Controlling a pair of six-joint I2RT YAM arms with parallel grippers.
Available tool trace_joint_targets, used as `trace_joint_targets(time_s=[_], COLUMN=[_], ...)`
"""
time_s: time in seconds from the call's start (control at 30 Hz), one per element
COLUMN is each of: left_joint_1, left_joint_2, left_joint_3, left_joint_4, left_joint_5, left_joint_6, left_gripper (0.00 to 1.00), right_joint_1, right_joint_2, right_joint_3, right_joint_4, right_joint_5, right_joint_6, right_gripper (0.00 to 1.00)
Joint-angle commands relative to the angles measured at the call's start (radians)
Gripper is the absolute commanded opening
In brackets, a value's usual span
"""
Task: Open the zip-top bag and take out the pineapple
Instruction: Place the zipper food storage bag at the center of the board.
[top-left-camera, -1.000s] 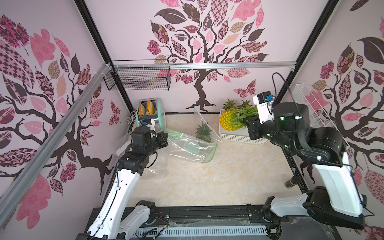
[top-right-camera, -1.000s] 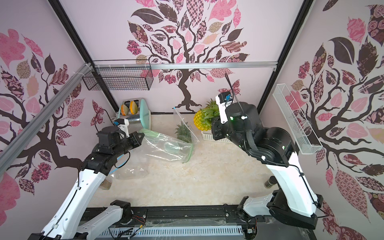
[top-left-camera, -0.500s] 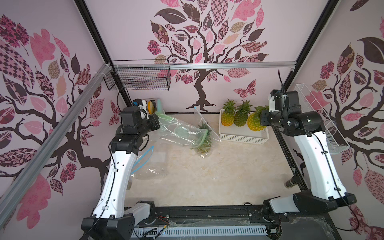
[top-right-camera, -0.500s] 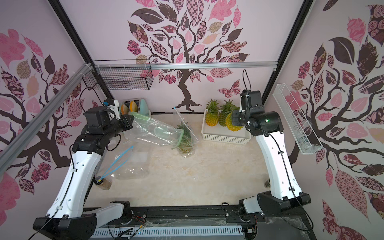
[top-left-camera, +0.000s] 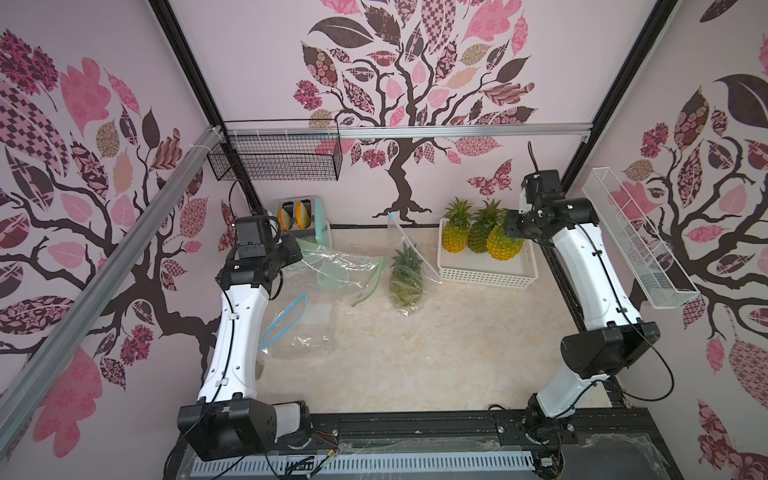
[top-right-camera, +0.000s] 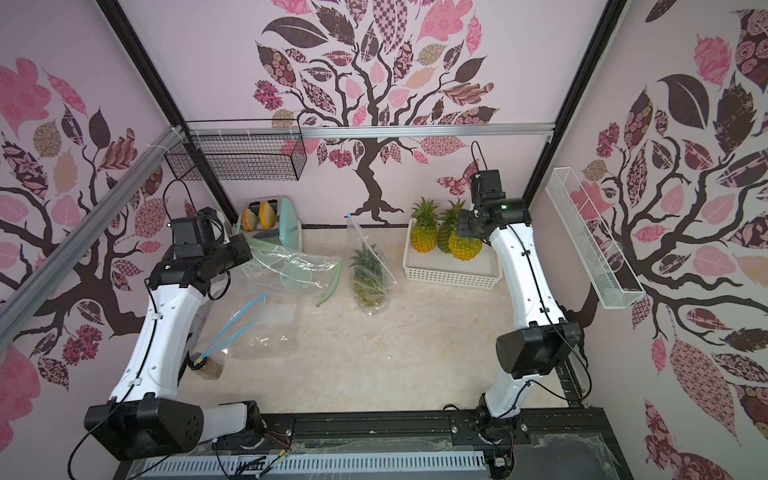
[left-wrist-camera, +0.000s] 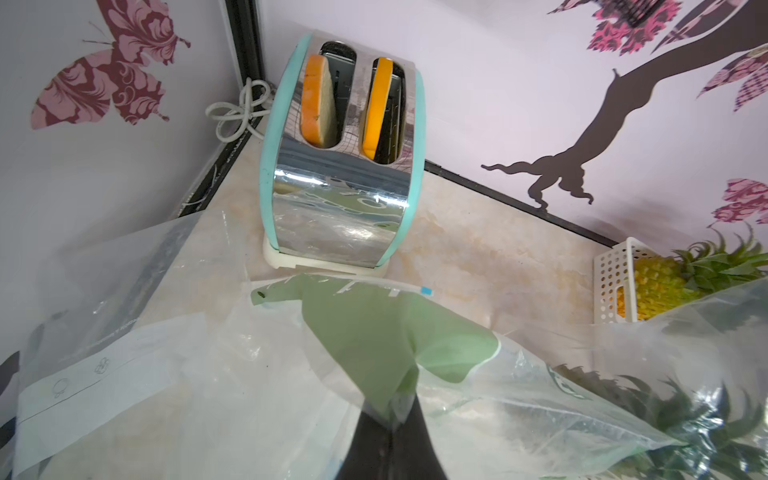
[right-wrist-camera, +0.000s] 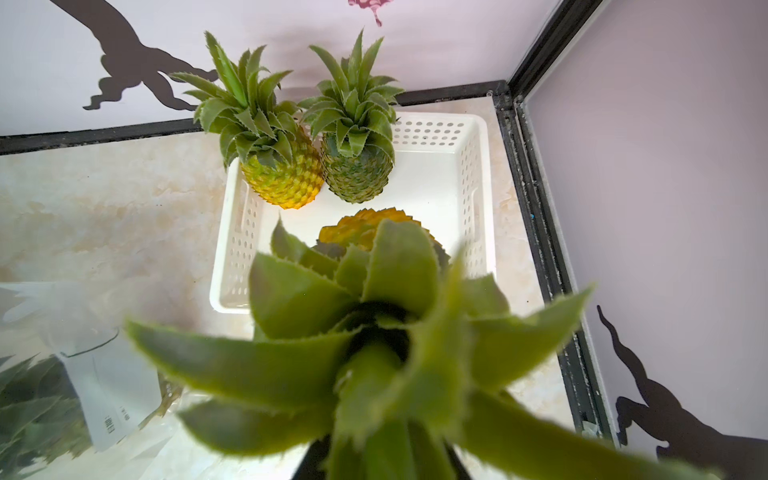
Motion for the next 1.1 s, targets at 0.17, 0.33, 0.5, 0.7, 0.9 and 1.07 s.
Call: trace_joint_targets(time_s=[0.17,0.33,0.5,0.7,0.9,1.07], left_joint_1=[0.003,0.003,0.002,0.002,0.003,0.003], left_joint_2=[0.039,0.042,0.005,-0.024,-0.041,-0.052], left_joint_3=[-0.041,-0.046,-0.073,-0.094,-0.107,-0.125], left_joint_4=[0.035,0.046,0.086,0.106,0.114,0.120], left_joint_5=[-0.079,-0.040,-0.012,0.018,0.025,0.020], left_joint_6=[0.009,-0.005,-0.017,-0.031,-0.035,-0.033], left_gripper=[0.07,0.46,0.60,0.65,0.66,0.66], right_joint_1=[-0.049,-0.091,-0.113,-0.145,-0.161,-0.164], right_joint_2=[0.046,0.095,0.162,0.246,0.326,0.368], right_joint_3=[0.064,0.051,0.079,0.108,0.149,0.183], right_joint_4=[0.076,0.117,0.152,0.208,0.246,0.276], right_joint_5=[0.033,0.035,0.063,0.062,0.054,0.032], right_joint_6=[0.017,0.019,0.015,0.014,0.007,-0.003], right_gripper=[0.00,0.00,0.00,0.00,0.00,0.00])
